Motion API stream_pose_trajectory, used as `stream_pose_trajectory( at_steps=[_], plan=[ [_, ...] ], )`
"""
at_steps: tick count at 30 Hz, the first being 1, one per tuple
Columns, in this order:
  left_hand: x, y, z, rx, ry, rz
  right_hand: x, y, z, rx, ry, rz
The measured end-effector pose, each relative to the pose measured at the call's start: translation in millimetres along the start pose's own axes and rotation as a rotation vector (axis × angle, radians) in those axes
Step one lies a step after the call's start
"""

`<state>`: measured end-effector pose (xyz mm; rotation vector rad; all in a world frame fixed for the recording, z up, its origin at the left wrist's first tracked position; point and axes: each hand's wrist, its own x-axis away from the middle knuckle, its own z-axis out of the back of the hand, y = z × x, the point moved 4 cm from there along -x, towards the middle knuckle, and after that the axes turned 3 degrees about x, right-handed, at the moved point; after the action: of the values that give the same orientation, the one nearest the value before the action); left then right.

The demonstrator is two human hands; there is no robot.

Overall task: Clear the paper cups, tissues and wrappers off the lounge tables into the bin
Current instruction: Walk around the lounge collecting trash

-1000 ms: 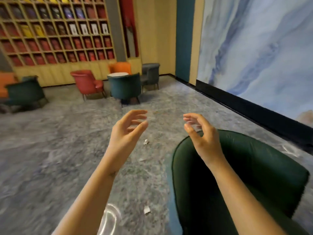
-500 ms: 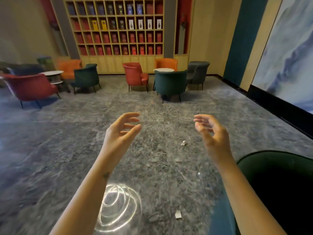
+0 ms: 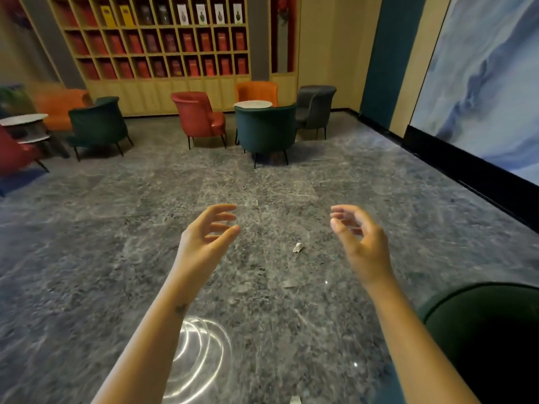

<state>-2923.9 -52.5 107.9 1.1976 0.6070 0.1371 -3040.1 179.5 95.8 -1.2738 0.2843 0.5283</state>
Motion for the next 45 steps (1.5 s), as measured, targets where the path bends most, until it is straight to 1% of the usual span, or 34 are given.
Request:
stream_pose_trajectory(
  at_steps=[3,6,13,16,19,22,25,31,35,39,42,45],
  plan=[
    [-67,-19,-22,0.0,-0.008,0.025,-70,34,0,-0.002,0.021,-0.034],
    [-127,-35,-35,0.006,-0.008,0.033,-133,52,-10,0.005,0.017,-0.021],
    [-240,-86,-49,0.013,-0.029,0.078,-235,100,-57,0.008,-0.006,-0.005],
    [-299,-115,-61,0.021,-0.051,0.07,-278,132,-75,0.018,0.0,-0.024],
    [-369,-149,-80,0.022,-0.098,0.056,-328,174,-90,0.055,0.042,-0.045],
    [-448,-184,-101,0.041,-0.159,0.048,-383,214,-104,0.115,0.119,-0.063],
    [-528,-213,-118,0.039,-0.226,0.034,-443,251,-122,0.112,0.187,-0.12],
    [-673,-248,-172,0.035,-0.407,-0.014,-541,308,-144,0.133,0.329,-0.207],
    [-748,-271,-229,0.076,-0.523,-0.028,-589,347,-147,0.19,0.4,-0.259],
    [-816,-292,-294,0.084,-0.669,-0.078,-642,395,-143,0.229,0.475,-0.319],
    [-873,-298,-351,0.095,-0.756,-0.131,-691,427,-128,0.26,0.565,-0.33],
    [-920,-292,-411,0.117,-0.879,-0.18,-735,448,-105,0.305,0.658,-0.346]
  ],
)
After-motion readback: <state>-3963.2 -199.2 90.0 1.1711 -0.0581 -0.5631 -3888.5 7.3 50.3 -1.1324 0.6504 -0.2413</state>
